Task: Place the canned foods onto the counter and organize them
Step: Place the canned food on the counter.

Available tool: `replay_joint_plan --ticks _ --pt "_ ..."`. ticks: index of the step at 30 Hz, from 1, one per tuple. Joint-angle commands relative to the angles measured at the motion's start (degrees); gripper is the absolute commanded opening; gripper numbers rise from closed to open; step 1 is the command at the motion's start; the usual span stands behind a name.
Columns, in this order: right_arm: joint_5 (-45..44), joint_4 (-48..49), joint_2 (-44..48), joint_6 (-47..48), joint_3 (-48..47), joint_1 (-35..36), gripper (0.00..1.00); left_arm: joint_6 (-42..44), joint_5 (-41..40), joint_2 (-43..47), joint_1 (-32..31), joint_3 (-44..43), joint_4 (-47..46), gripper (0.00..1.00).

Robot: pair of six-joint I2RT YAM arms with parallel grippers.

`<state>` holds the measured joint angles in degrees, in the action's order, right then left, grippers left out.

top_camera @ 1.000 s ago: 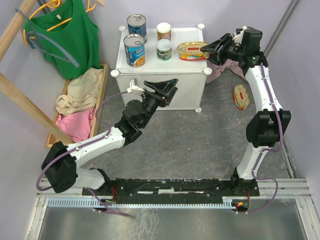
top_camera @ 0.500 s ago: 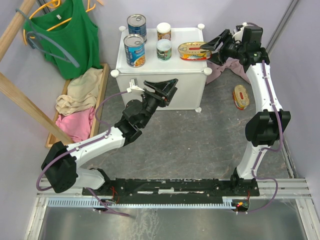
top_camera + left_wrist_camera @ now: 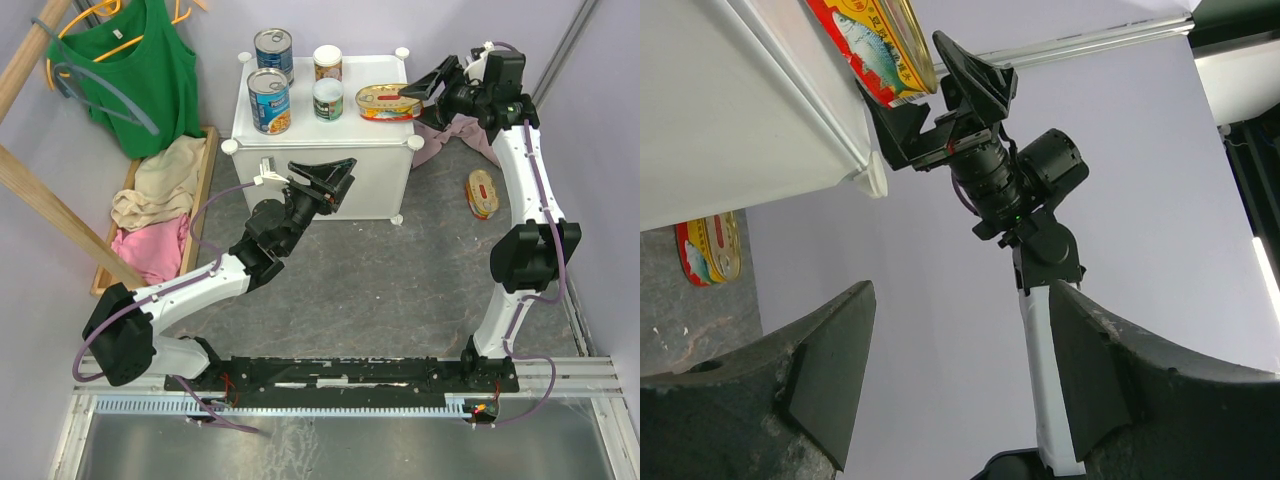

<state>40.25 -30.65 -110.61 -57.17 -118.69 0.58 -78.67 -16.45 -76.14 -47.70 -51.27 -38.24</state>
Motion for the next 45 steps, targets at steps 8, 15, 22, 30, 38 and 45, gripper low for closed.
replay_joint_plan --ticks 8,15,22,30,38,45 --pt "-4.44 -5.97 -0.85 5.75 -4.18 -0.55 0.79 3.29 -0.49 0.78 0.33 -1.08 -0.87 0.77" --pt "-5.28 -7.3 -0.72 6.66 -4.81 -0.79 0.79 3.29 -0.4 1.22 0.26 -0.81 -0.96 0.77" --pt "-5.55 -7.38 -0.81 6.7 -4.51 -1.23 0.79 3.31 -0.41 1.35 0.38 -0.64 -0.85 0.76" --pt "-7.42 -1.86 2.46 6.85 0.53 -1.32 0.79 4.01 -0.4 1.59 0.41 -0.66 -0.52 0.76" --pt "-11.64 2.07 7.49 9.85 4.62 -1.36 0.8 4.75 -0.19 2.0 0.74 -0.57 0.25 0.77" --pt "-15.84 5.81 11.97 11.41 8.51 -1.36 0.8 5.76 -0.08 2.3 1.05 -0.7 1.07 0.77"
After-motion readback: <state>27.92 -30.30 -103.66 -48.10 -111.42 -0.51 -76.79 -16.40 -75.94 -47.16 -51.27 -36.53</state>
